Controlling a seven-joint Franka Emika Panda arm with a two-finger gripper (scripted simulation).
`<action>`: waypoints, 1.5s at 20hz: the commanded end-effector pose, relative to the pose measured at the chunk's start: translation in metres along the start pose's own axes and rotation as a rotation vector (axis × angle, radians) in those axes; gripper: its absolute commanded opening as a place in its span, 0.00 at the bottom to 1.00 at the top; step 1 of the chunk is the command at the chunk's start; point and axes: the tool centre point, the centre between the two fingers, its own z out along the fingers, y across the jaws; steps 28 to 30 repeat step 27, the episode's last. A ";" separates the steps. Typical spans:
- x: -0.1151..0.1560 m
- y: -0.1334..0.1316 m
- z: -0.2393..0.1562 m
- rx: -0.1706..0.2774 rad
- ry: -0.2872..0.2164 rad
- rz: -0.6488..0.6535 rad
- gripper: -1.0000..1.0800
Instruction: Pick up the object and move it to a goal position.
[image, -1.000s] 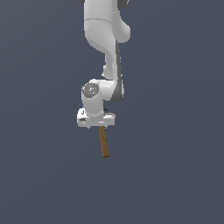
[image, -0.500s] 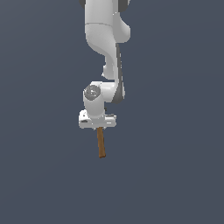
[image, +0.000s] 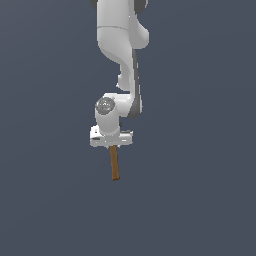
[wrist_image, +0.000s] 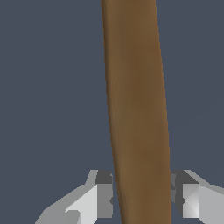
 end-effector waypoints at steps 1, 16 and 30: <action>0.000 0.010 -0.002 -0.002 0.002 0.004 0.00; 0.002 0.135 -0.028 -0.004 0.000 0.013 0.00; 0.005 0.155 -0.032 -0.005 0.000 0.014 0.00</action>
